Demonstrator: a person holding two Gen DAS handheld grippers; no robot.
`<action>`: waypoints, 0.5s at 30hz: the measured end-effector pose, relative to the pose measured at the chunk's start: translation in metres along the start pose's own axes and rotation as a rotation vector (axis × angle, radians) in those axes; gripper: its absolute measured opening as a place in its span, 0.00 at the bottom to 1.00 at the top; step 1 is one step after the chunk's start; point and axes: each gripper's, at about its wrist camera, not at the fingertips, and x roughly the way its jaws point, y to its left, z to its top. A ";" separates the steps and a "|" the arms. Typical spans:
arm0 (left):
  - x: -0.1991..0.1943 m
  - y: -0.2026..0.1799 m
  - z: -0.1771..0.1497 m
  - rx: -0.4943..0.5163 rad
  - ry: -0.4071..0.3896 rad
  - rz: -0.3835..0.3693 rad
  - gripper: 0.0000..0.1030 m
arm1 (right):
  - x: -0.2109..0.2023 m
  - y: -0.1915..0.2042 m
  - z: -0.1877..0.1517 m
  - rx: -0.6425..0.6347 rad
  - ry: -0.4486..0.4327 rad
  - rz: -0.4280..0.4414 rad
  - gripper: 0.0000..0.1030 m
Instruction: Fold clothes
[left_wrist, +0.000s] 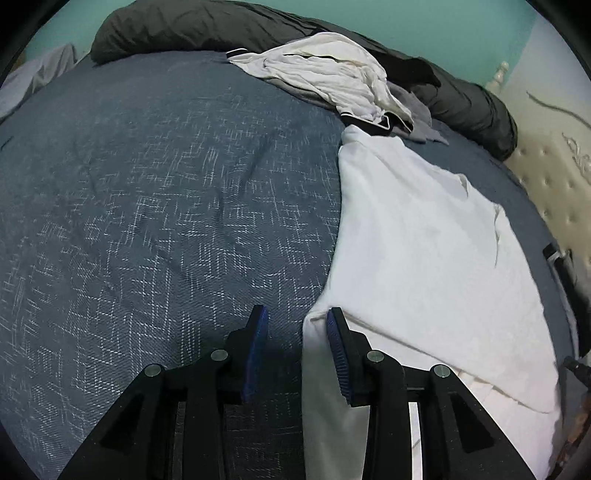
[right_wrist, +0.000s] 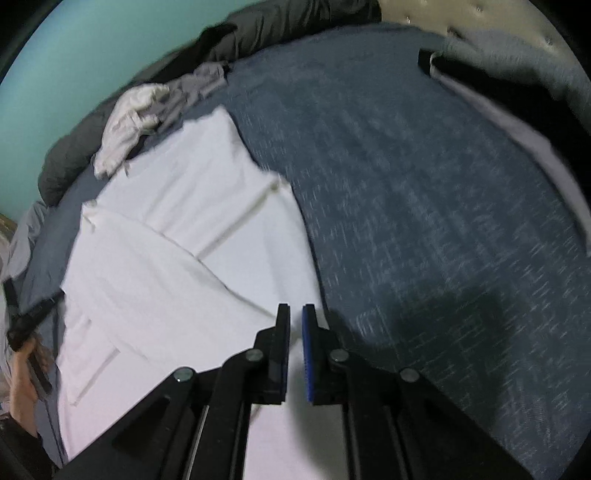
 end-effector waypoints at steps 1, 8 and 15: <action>-0.001 0.002 0.000 -0.009 -0.003 -0.007 0.36 | -0.005 0.002 0.004 -0.001 -0.019 0.012 0.06; -0.015 0.001 0.006 -0.057 -0.025 -0.052 0.36 | -0.007 0.020 0.012 -0.012 -0.085 0.111 0.06; -0.002 -0.022 0.047 -0.051 -0.006 -0.101 0.36 | 0.011 0.028 0.004 -0.006 -0.069 0.226 0.06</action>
